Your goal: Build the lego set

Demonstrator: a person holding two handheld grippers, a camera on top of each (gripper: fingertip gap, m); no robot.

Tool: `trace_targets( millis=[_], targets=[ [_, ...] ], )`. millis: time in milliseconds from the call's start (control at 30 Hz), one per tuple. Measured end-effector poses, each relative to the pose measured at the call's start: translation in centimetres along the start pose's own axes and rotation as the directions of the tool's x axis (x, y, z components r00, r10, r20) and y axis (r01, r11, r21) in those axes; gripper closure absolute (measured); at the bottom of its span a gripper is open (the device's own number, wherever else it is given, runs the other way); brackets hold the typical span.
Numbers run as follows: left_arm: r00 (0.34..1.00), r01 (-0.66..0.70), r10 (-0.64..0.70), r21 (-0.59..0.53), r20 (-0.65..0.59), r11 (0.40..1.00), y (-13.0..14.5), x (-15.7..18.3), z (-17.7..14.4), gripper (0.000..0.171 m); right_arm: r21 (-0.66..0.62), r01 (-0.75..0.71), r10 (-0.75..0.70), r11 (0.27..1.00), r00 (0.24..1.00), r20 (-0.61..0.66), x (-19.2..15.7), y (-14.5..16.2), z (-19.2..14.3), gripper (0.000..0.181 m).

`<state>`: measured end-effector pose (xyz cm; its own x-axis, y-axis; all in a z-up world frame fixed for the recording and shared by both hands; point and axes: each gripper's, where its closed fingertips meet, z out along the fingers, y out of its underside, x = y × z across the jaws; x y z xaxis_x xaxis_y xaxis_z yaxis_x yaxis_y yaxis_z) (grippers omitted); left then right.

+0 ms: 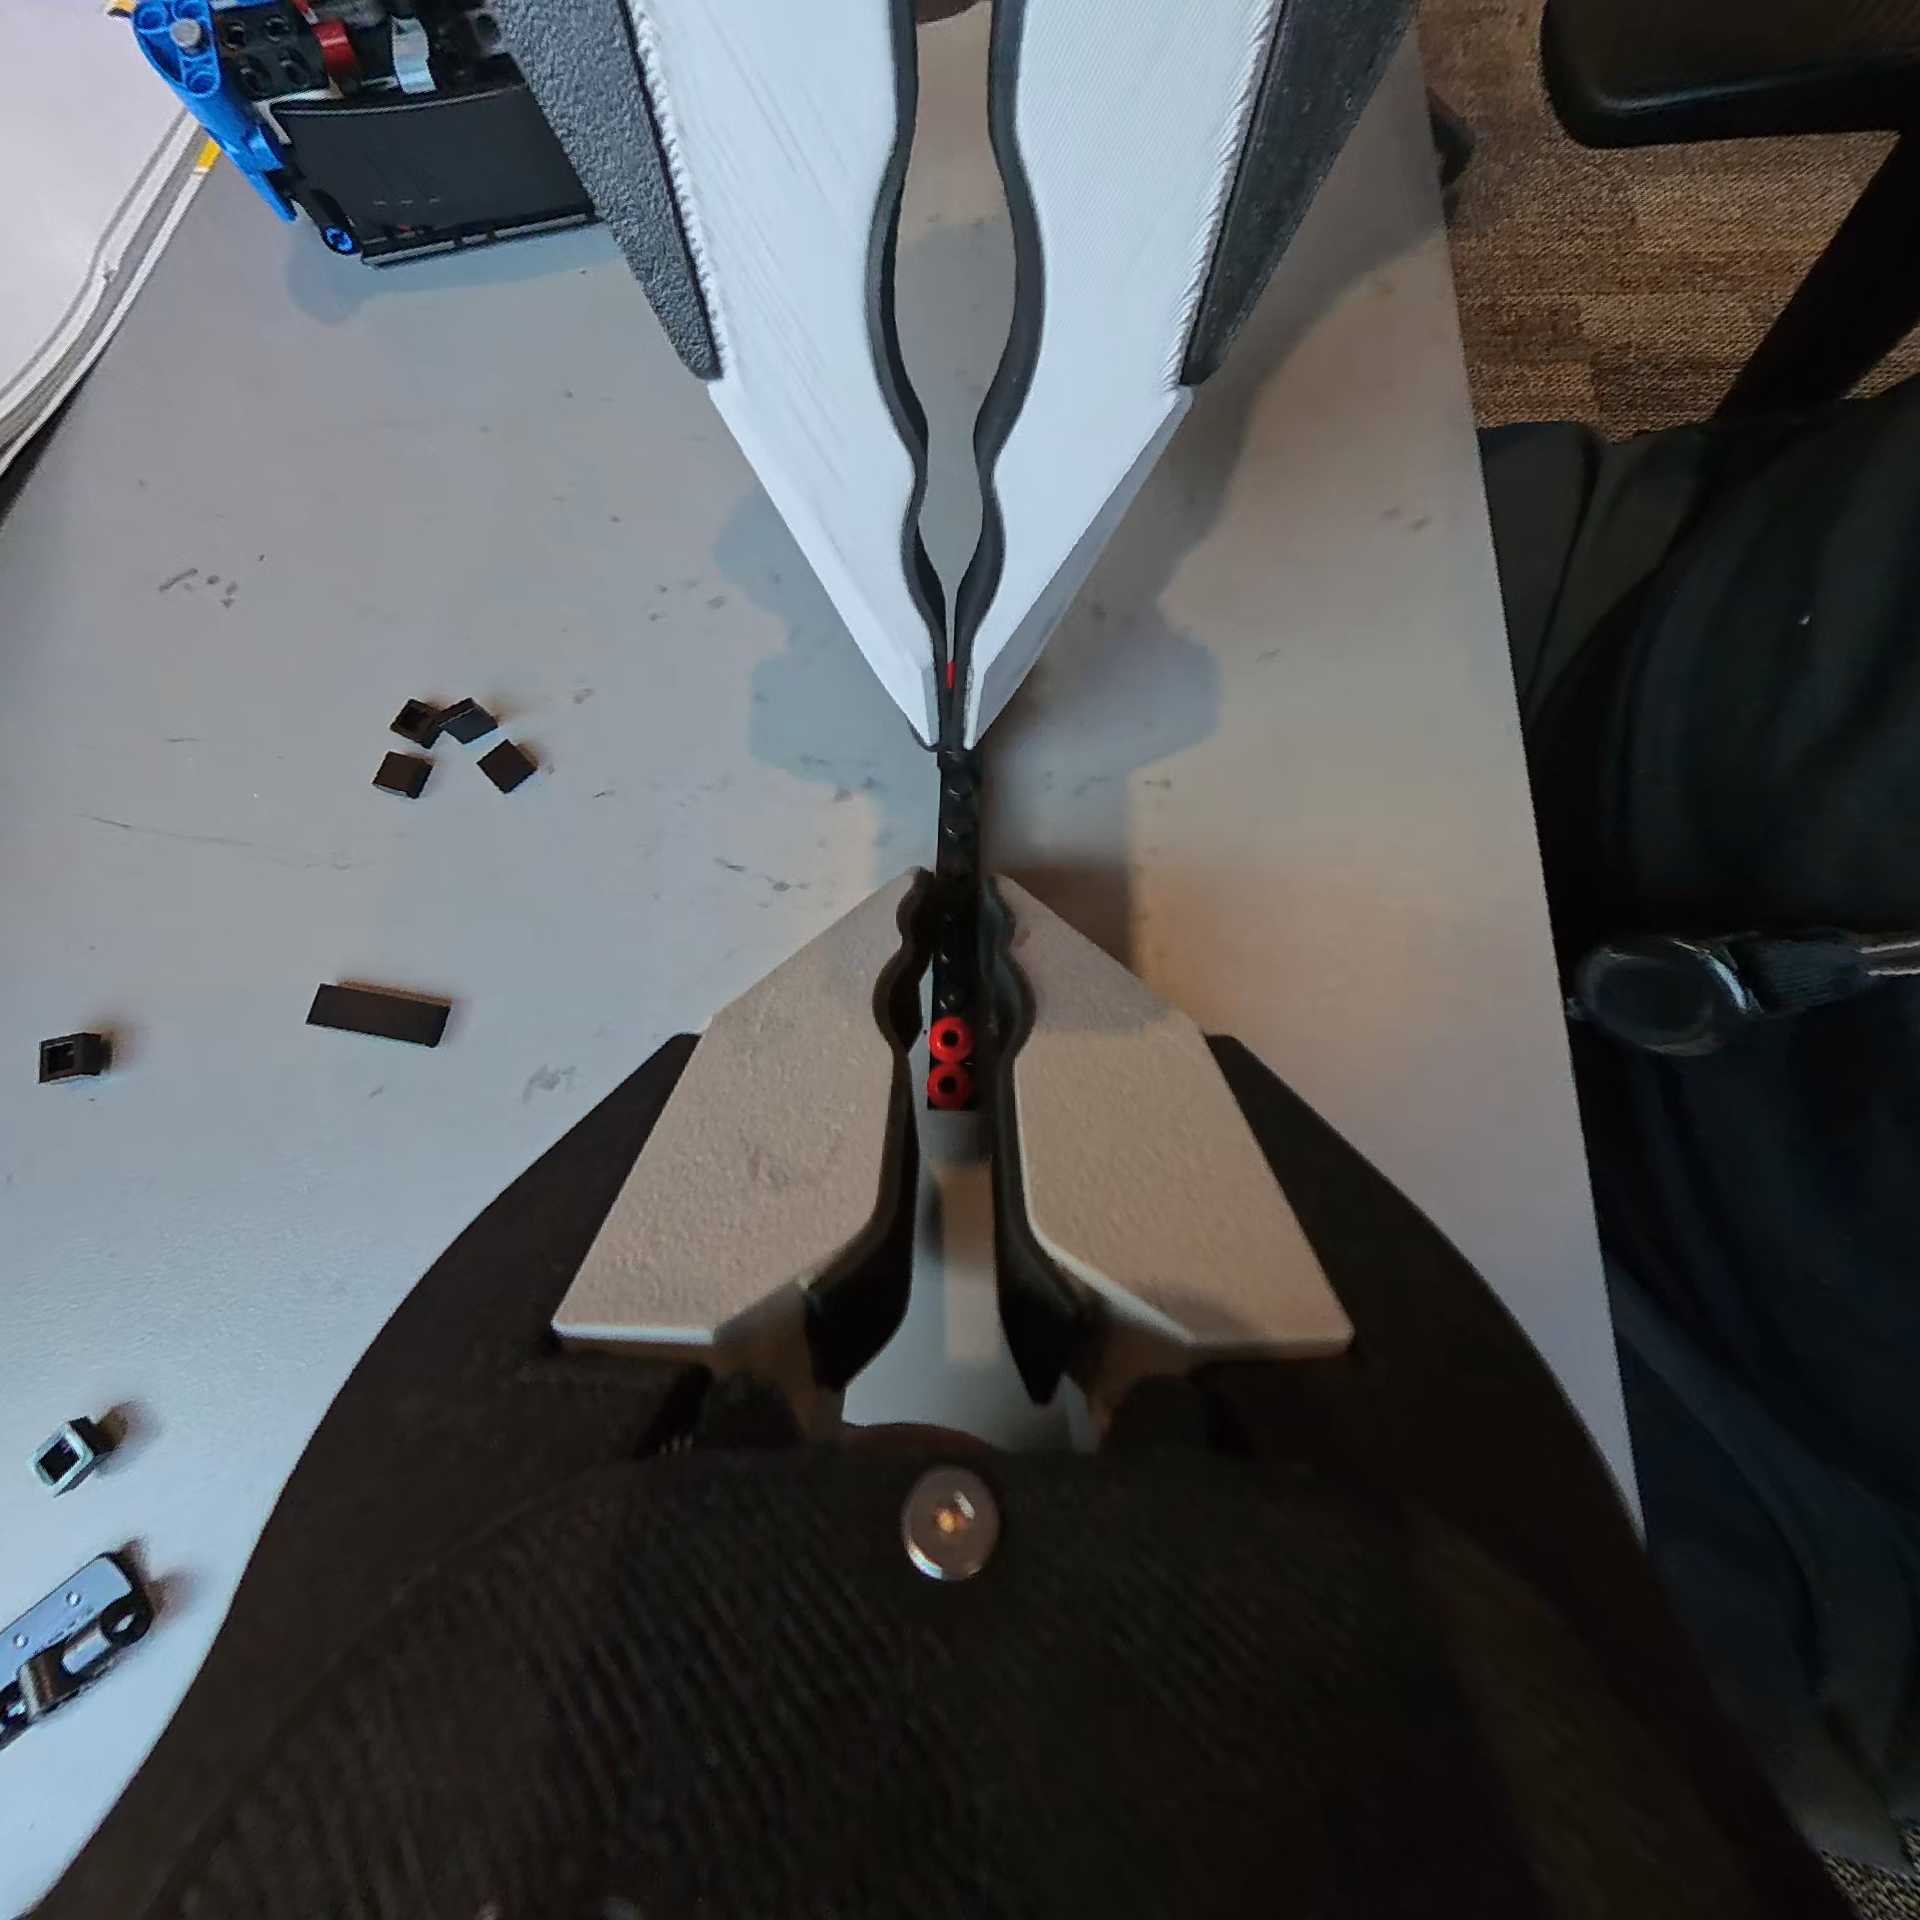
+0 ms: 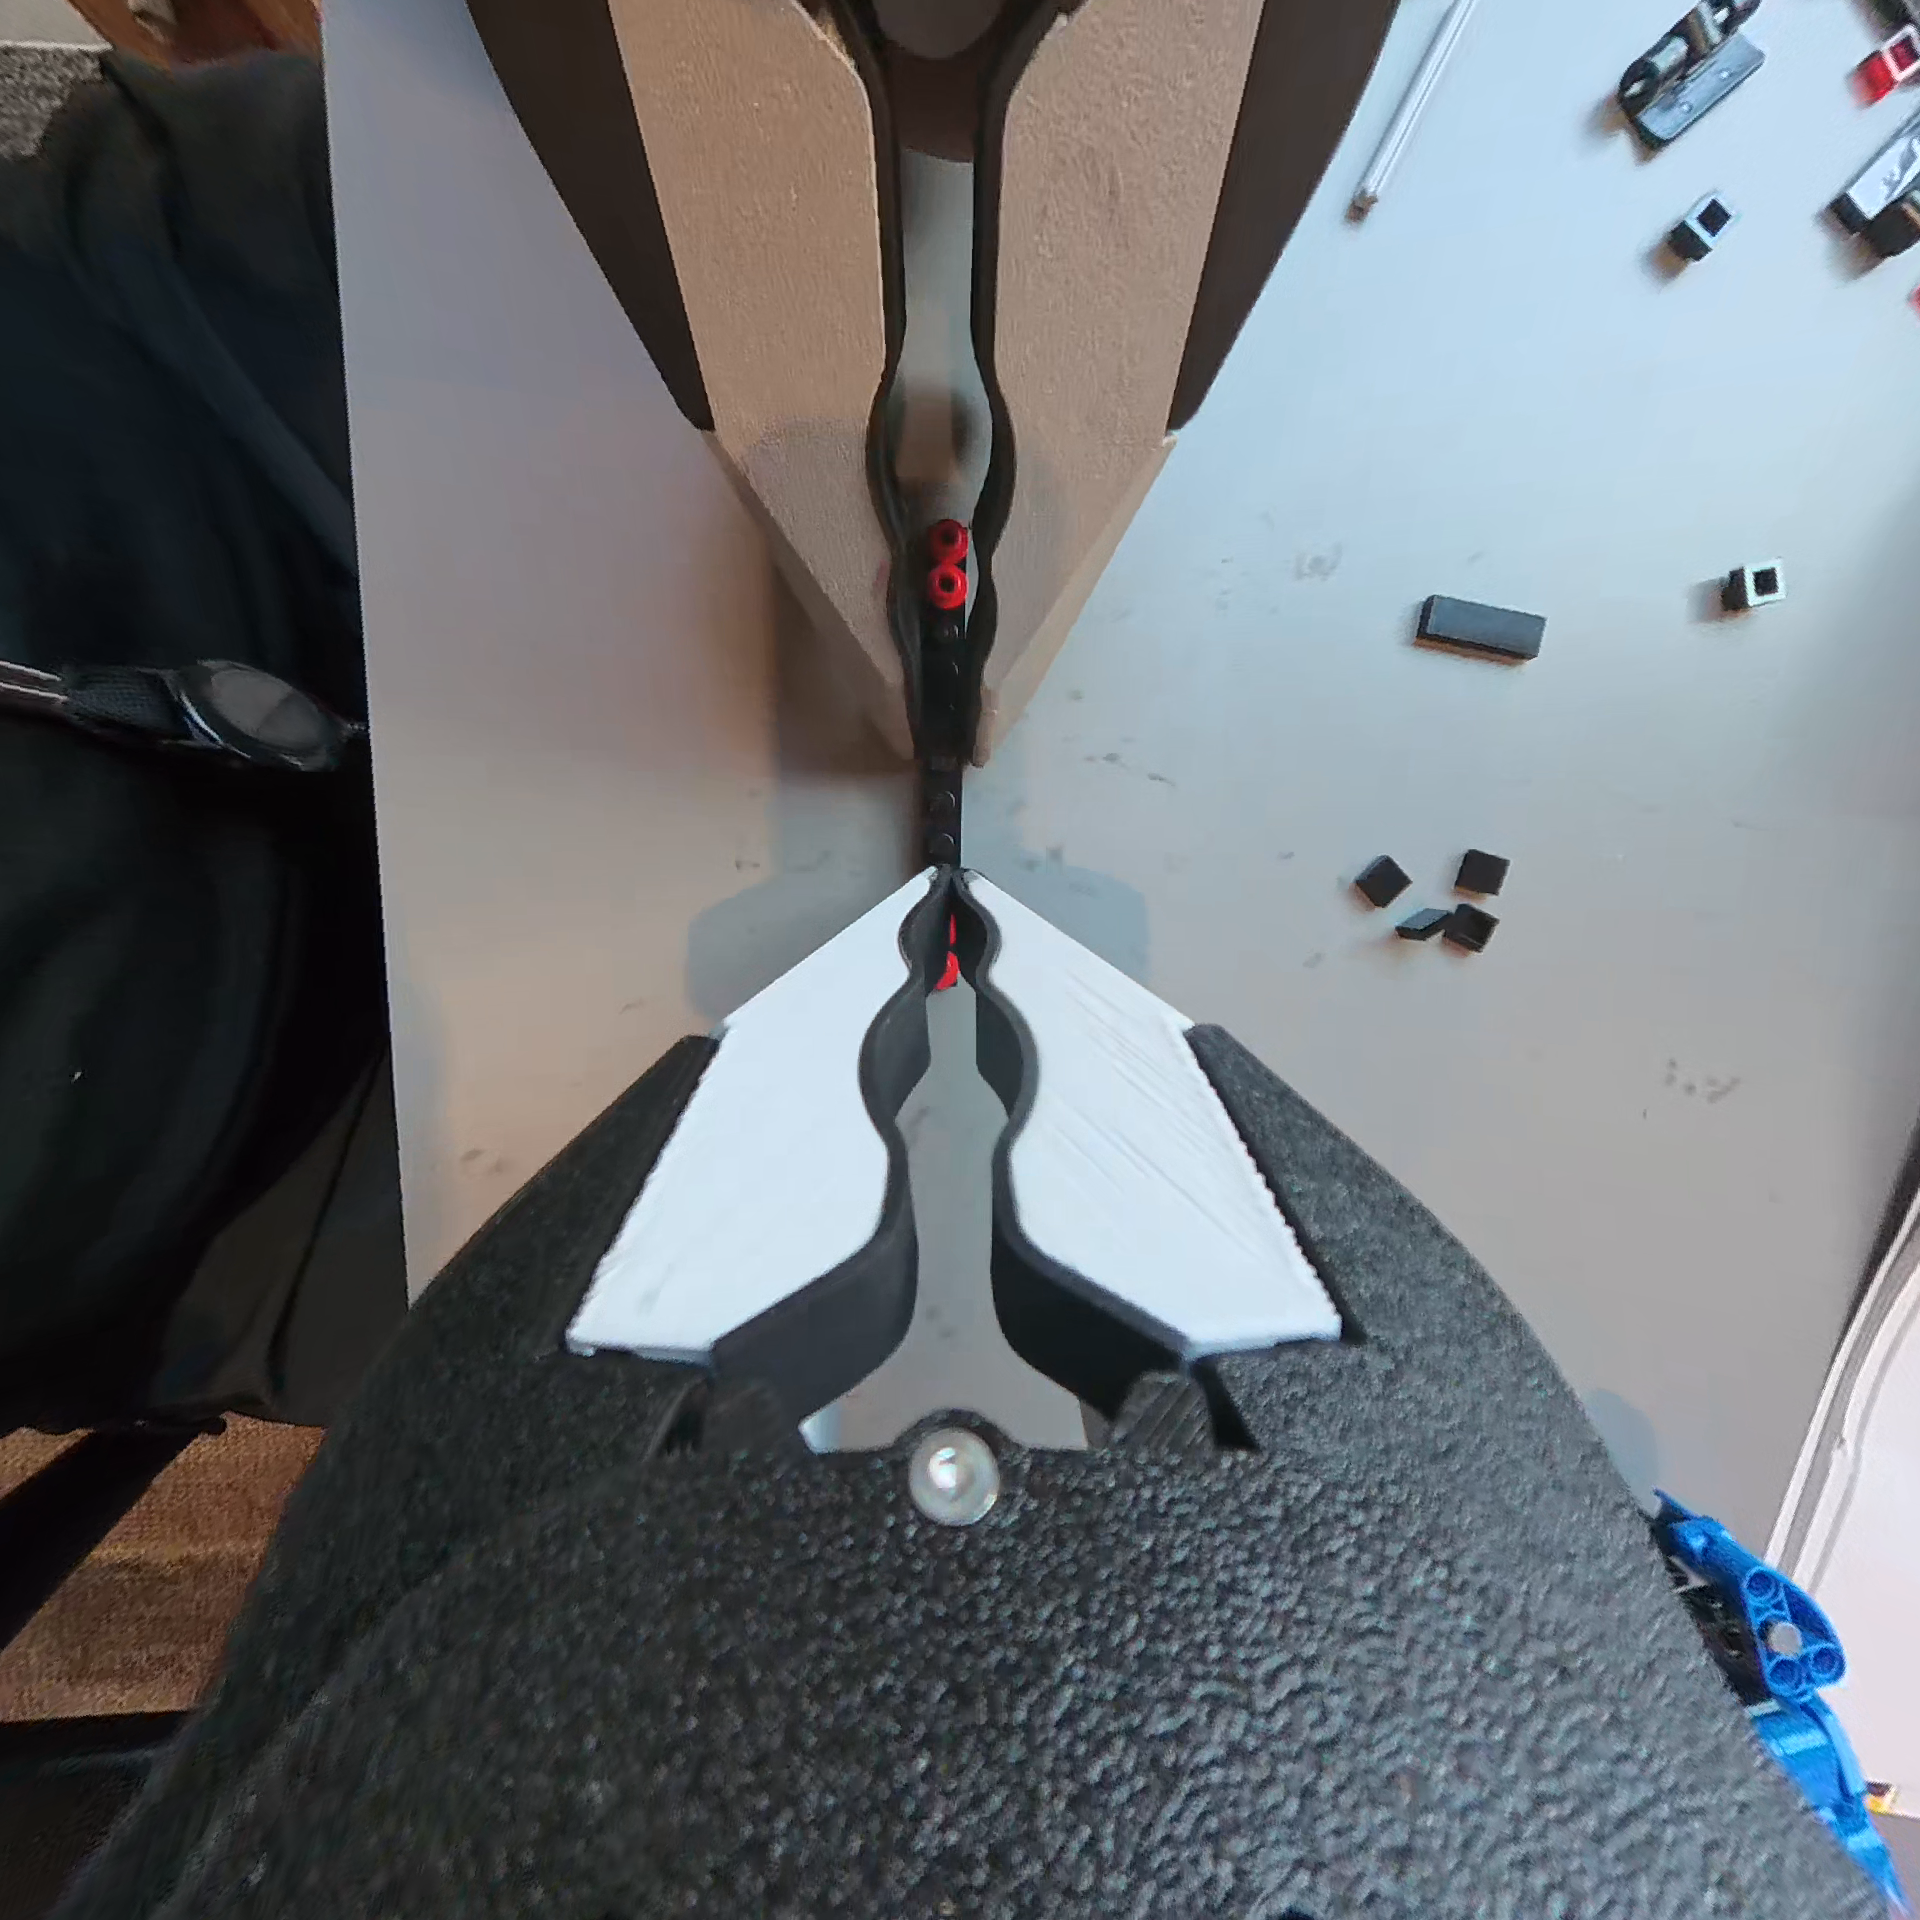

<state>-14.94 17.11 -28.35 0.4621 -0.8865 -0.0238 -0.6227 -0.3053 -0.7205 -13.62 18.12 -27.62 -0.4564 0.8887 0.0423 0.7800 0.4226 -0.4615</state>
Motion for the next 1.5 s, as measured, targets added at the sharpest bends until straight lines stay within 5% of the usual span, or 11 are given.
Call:
trace_targets(
  millis=[367, 733, 833, 933, 1500],
  targets=[
    [1.000, 0.030, -0.030, 0.000, -0.003, 1.000, 0.0, 0.0, 0.0, 0.167, -0.064, 0.132, -0.134, 0.989, 0.991, -0.026, -0.4, 0.0, 0.2, 0.181],
    [0.999, 0.044, -0.044, -0.001, 0.009, 0.999, 0.0, 0.0, 0.0, 0.167, 0.045, 0.011, -0.004, 0.999, 0.988, -0.152, -0.3, -0.1, 0.2, 0.181],
    [1.000, 0.030, -0.030, 0.000, 0.007, 1.000, 0.0, 0.1, 0.0, 0.167, 0.111, -0.080, 0.088, 0.991, 0.993, -0.074, -0.4, 0.1, -0.6, 0.181],
    [1.000, 0.028, -0.028, 0.000, 0.008, 1.000, 0.0, 0.1, 0.0, 0.167, 0.118, -0.136, 0.144, 0.984, 0.988, -0.063, 0.2, 0.6, -0.9, 0.162],
    [1.000, 0.025, -0.025, 0.001, 0.011, 1.000, -0.1, 0.1, 0.1, 0.167, 0.084, -0.134, 0.126, 0.987, 0.988, 0.095, -0.3, 0.5, 0.3, 0.174]
  ],
)
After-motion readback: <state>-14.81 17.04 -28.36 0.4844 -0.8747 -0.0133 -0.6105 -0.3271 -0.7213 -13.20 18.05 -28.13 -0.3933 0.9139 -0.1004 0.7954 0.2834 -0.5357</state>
